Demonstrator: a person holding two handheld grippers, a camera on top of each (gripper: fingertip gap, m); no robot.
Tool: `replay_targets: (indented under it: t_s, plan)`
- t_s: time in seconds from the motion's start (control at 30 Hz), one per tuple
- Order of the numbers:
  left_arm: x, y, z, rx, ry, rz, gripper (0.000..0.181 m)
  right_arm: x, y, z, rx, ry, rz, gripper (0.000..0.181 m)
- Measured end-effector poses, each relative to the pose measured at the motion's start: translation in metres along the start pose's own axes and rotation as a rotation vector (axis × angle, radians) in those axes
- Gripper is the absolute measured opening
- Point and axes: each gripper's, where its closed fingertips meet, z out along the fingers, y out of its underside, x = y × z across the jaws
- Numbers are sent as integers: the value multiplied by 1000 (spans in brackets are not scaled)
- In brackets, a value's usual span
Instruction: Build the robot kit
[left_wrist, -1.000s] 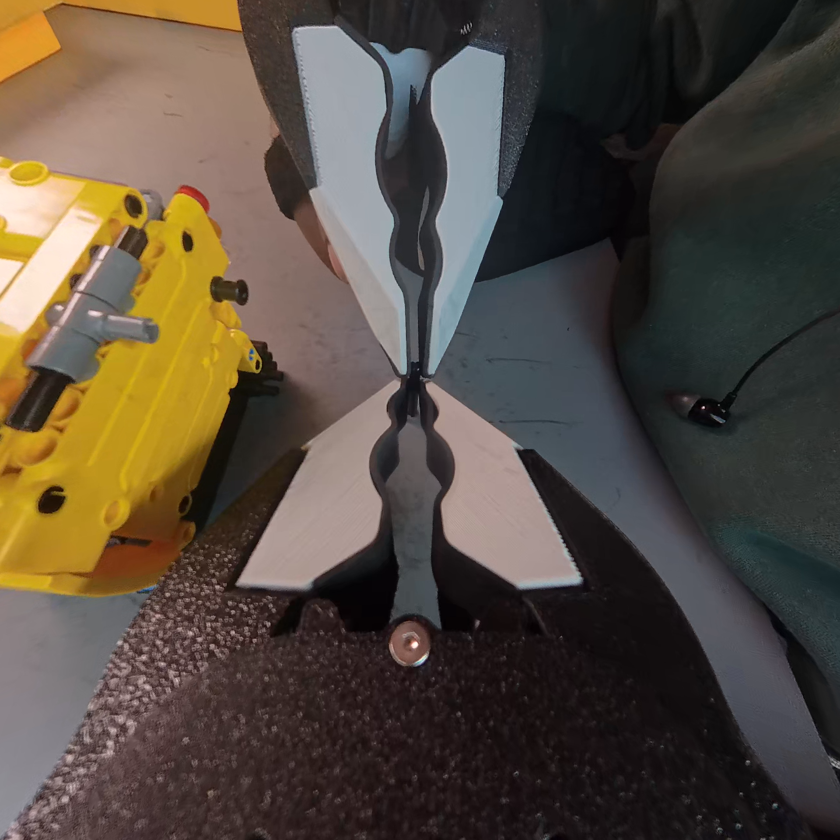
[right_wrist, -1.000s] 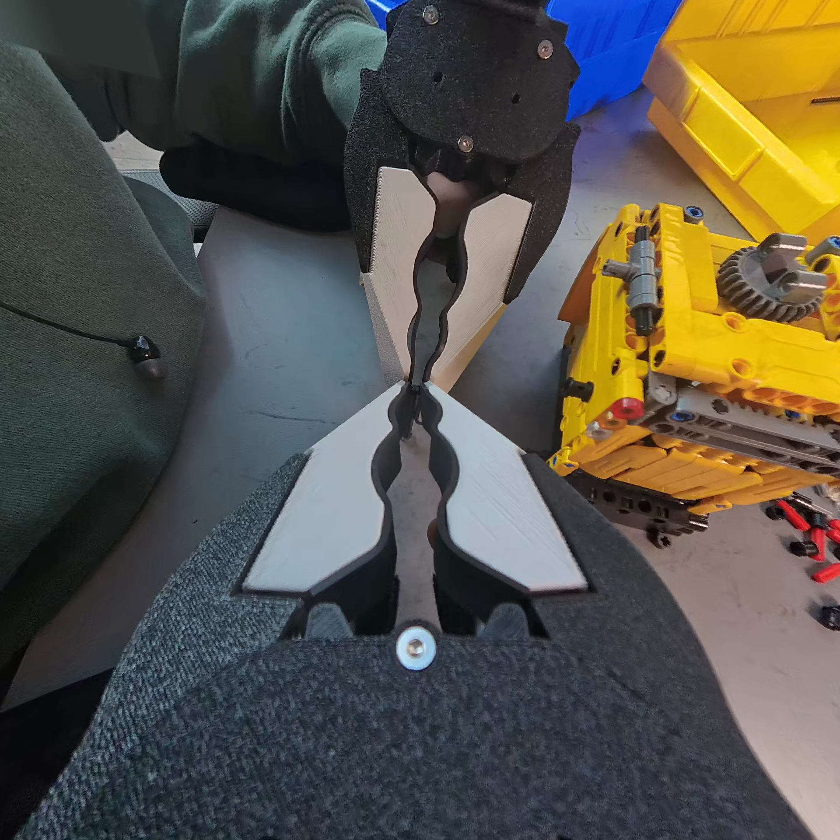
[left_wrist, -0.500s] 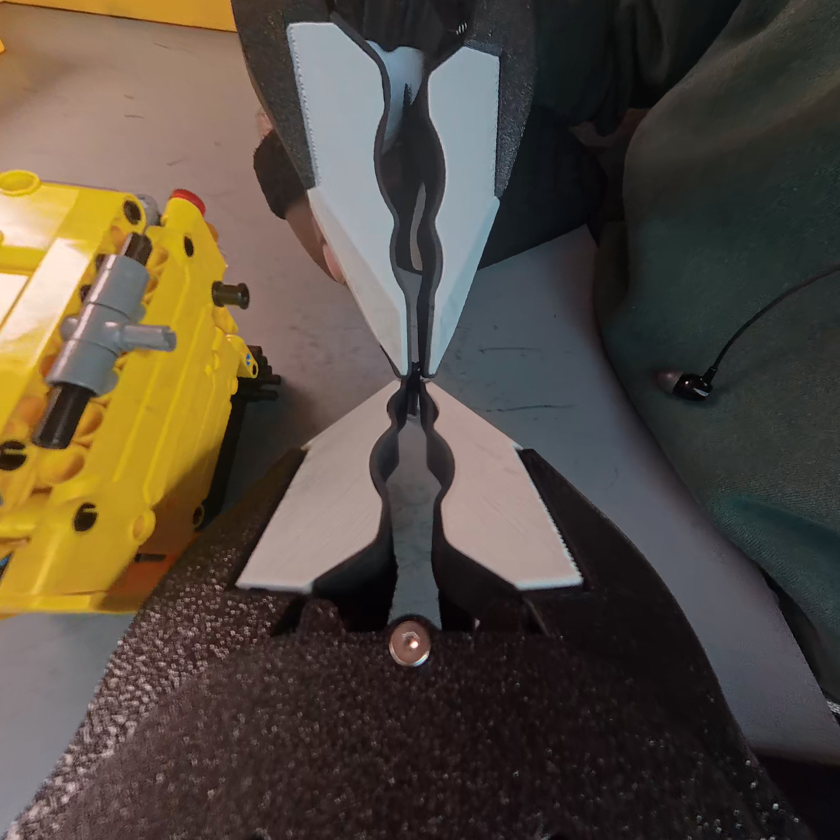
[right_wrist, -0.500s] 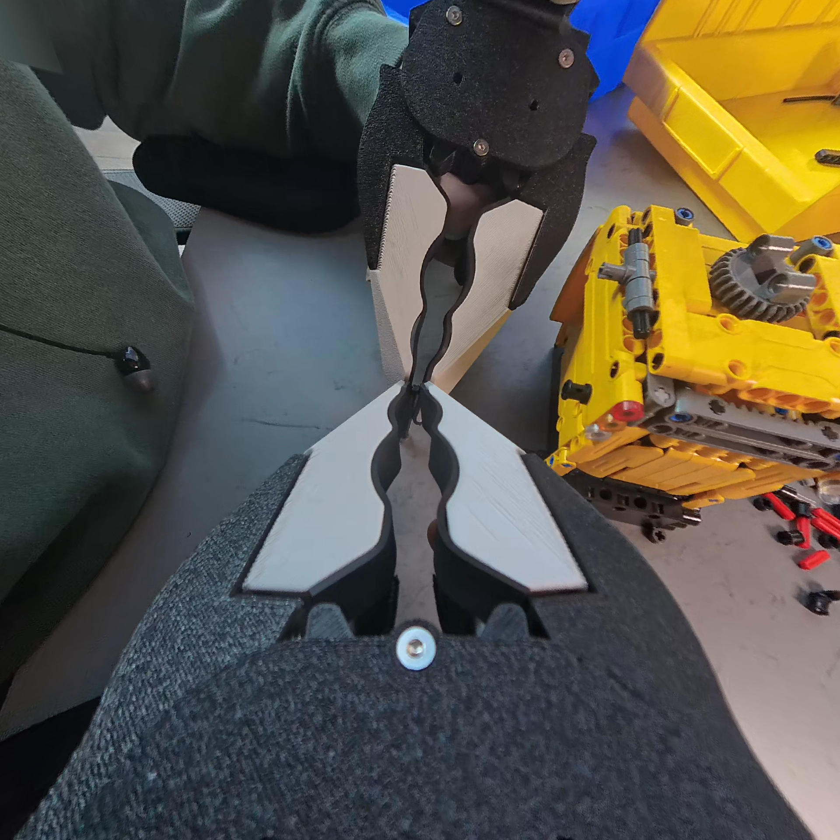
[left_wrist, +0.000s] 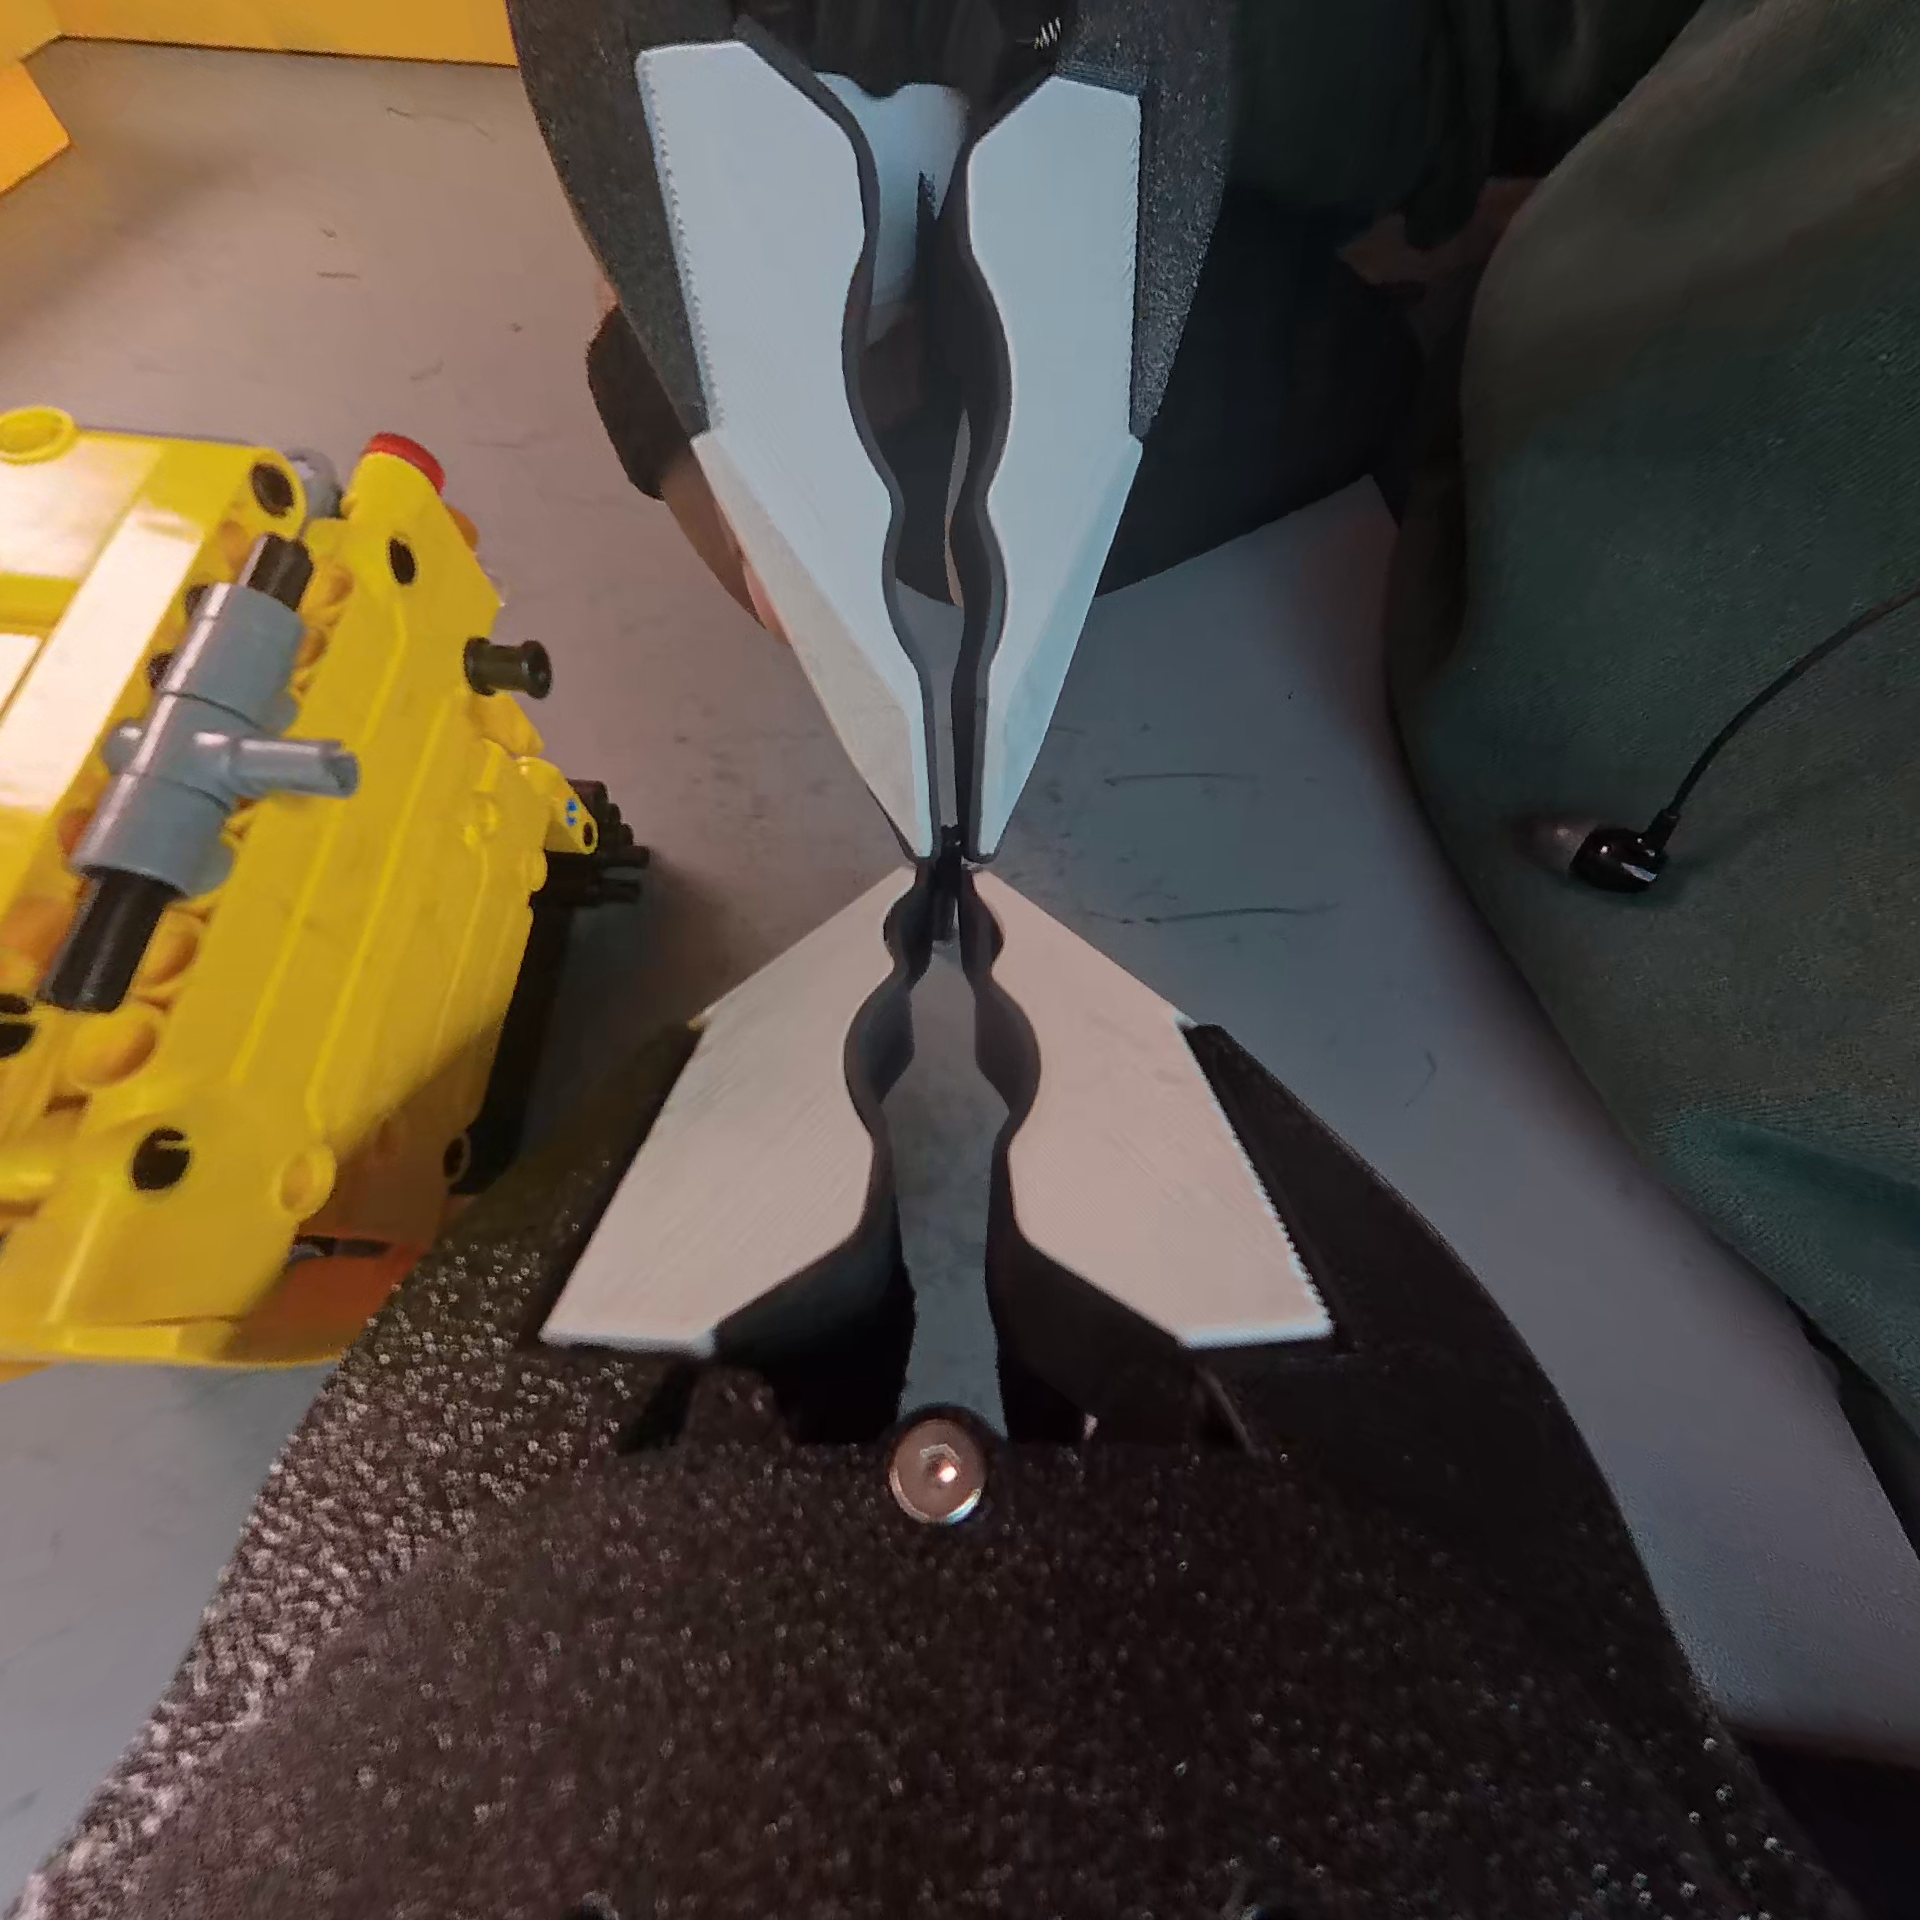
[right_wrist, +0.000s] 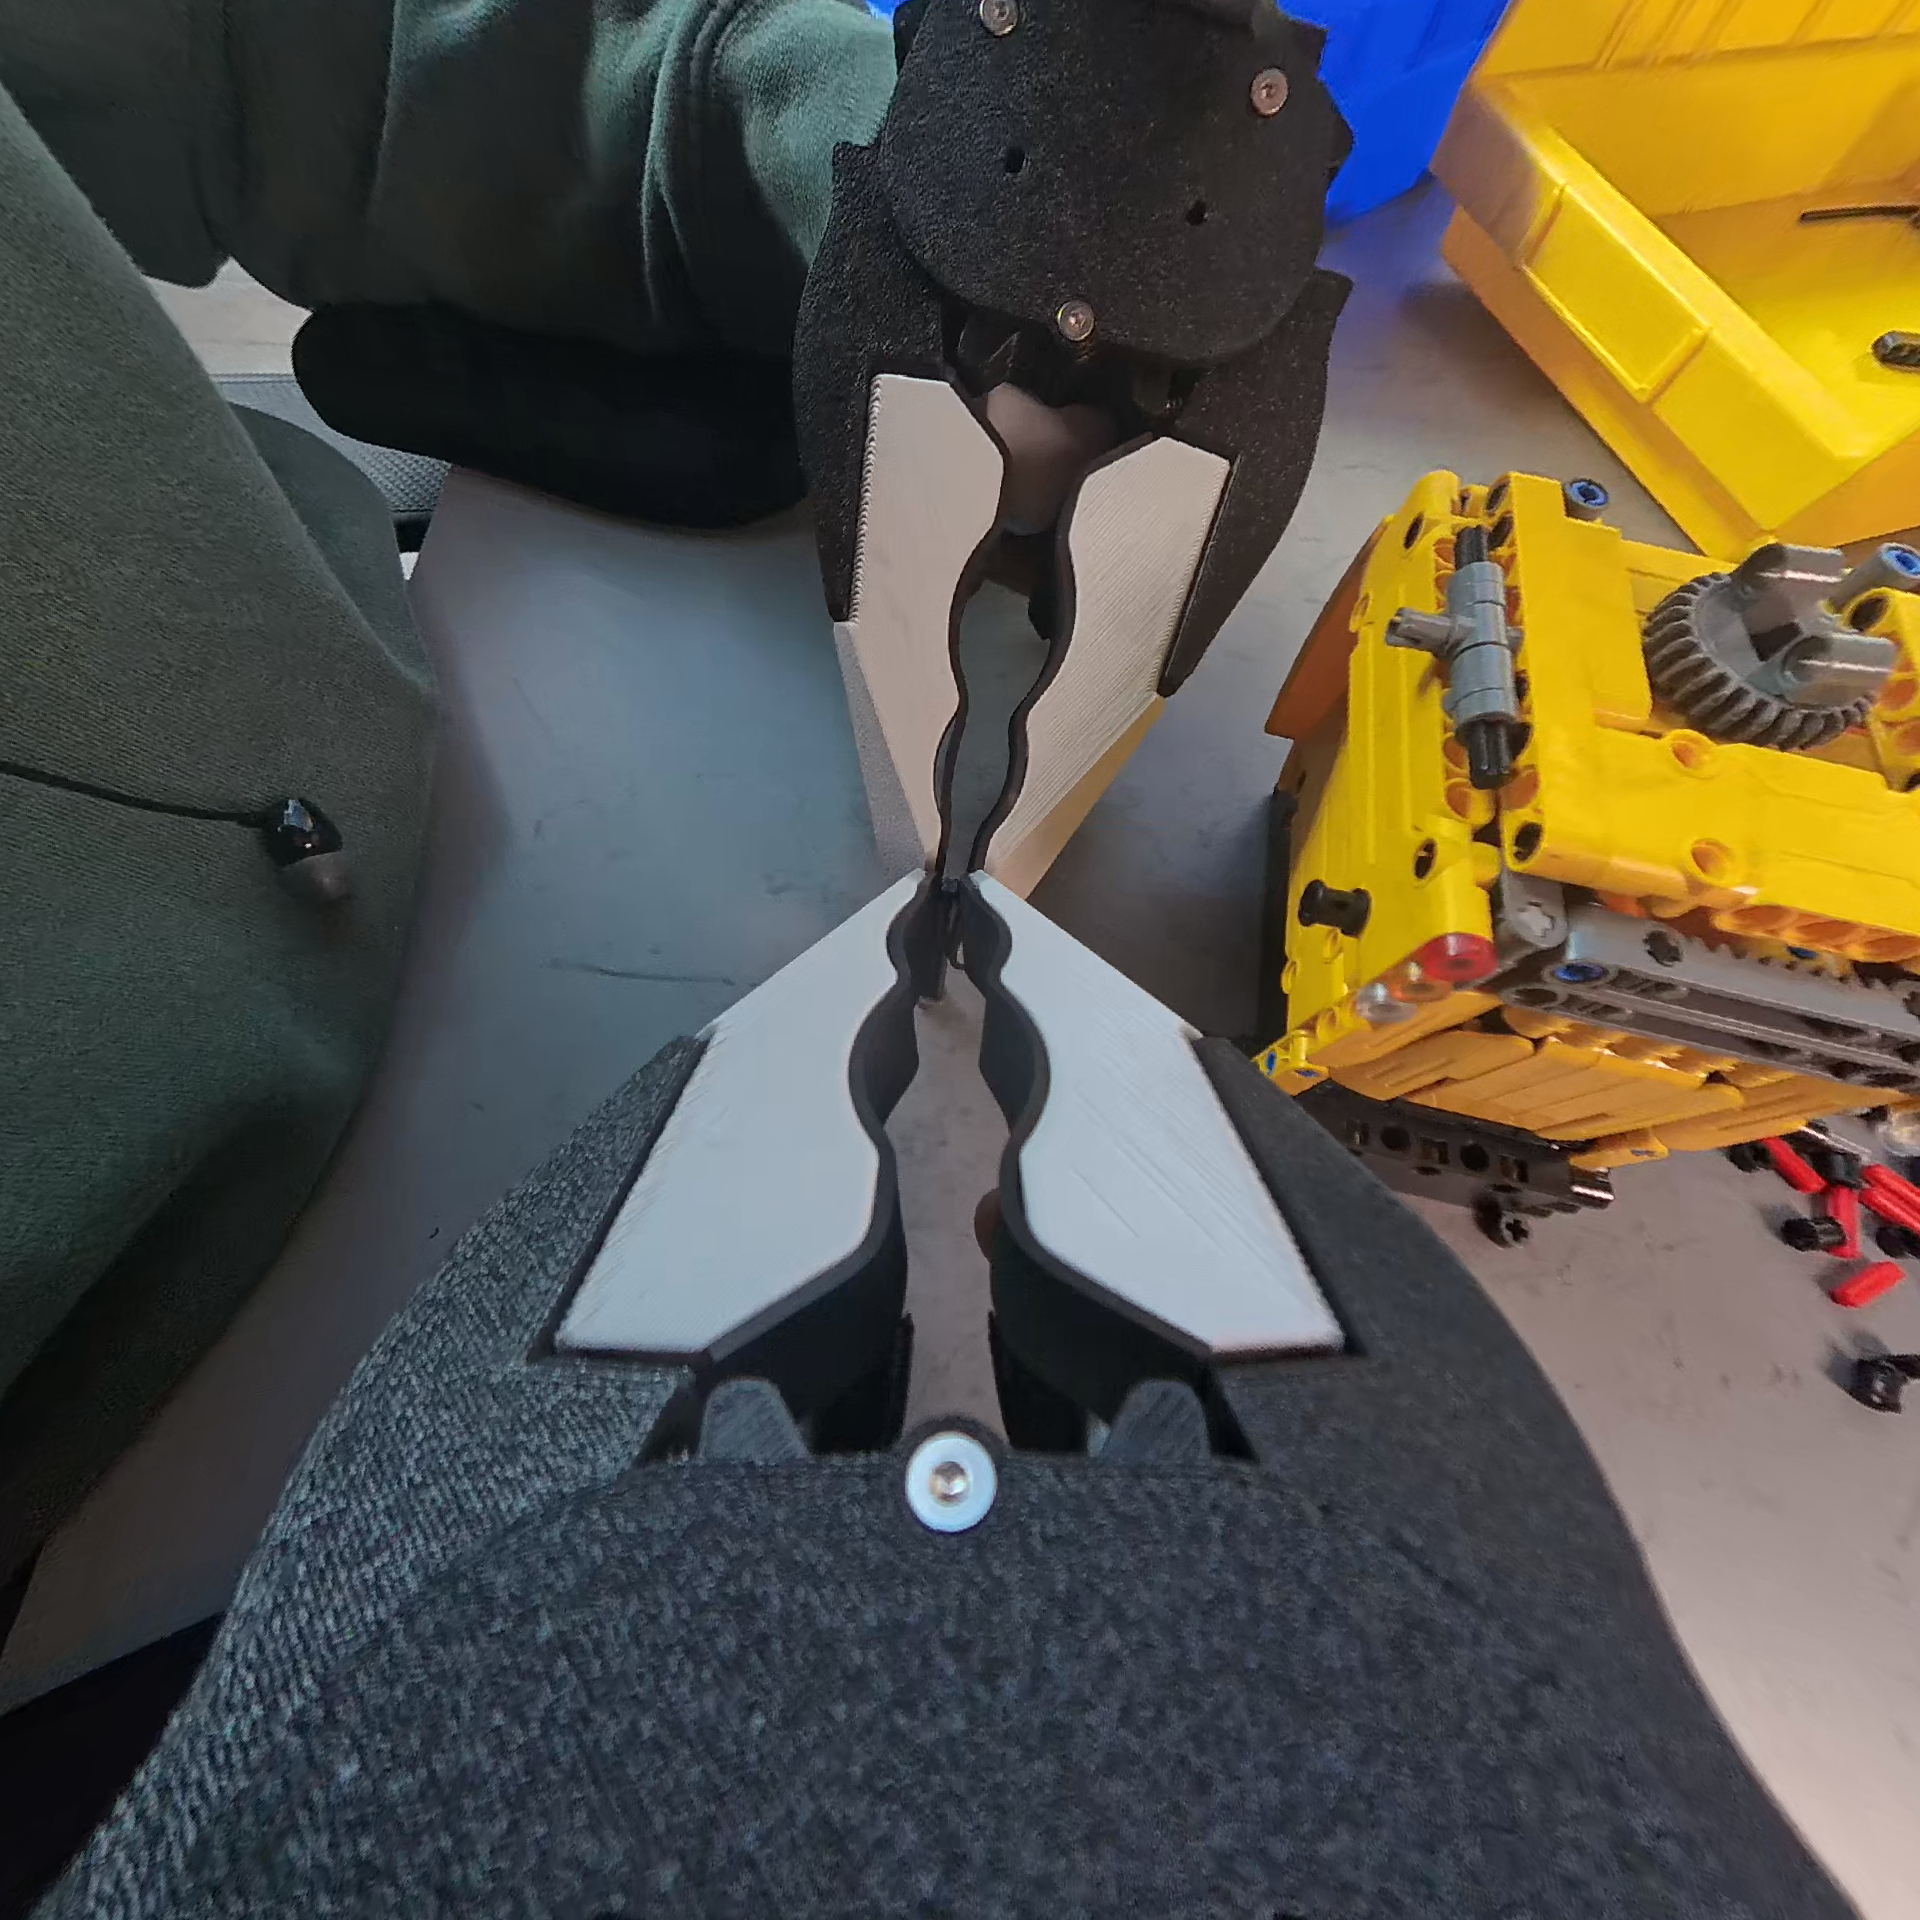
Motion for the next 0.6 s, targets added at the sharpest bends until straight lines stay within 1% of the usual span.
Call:
replay_targets:
  t_s: [0.13, 0.3, 0.4, 0.47, 0.5, 0.53, 0.6]
  plan:
    - [0, 3, 3, -22, -31, 36, 3, -2, 4, 0, -28, -23, 15, 3]
    - [0, 3, 3, -15, -30, 38, 3, -1, 4, 1, -16, -51, 53, 3]
    - [-1, 3, 3, -11, -36, 24, 3, 0, 4, 1, -7, -35, 33, 3]
    - [-5, 1, 0, 4, -65, 20, 3, 4, 3, -1, 11, -7, 13, 4]
    - [-4, -4, -4, 48, -64, 21, 3, 5, -3, -5, 53, -6, 13, 8]
    - [-4, -15, -13, 130, -67, 16, 3, 7, -11, -12, 106, 1, 18, 15]
    - [-10, -39, -41, 321, -119, 3, 3, 15, -19, -25, 164, 28, 34, 20]
